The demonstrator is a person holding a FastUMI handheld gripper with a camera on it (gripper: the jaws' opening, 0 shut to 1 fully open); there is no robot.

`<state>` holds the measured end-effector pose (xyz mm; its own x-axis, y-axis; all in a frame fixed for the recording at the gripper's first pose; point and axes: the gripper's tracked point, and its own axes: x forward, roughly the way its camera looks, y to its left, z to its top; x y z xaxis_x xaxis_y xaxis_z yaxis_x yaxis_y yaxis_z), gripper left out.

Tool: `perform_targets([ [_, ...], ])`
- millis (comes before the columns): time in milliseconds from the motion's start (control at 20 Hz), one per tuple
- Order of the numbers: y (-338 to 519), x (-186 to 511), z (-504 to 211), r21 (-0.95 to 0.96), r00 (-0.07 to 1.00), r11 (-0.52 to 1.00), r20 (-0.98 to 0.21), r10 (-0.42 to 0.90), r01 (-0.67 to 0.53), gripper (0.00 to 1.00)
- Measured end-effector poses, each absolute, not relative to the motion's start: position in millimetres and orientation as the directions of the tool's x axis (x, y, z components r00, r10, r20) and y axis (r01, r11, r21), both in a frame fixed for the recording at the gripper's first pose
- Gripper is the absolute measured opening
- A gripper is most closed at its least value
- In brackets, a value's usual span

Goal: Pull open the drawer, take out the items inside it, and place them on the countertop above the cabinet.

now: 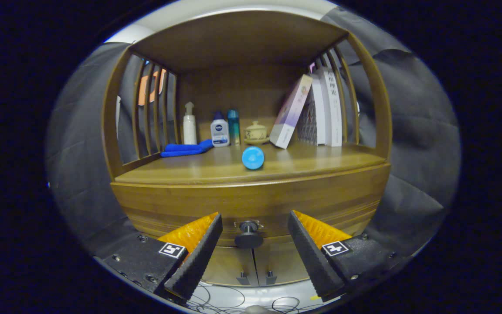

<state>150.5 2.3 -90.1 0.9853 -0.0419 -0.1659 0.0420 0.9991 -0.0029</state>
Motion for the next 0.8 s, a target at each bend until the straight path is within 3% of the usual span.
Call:
perform_targets([
  [550,16.0,-19.9,5.1,0.018,1.000,1.000,0.021,-0.021,0.021,0.99],
  [800,13.5,-64.2,6.8,0.011,0.998,1.000,0.056,-0.029,0.029,0.99],
])
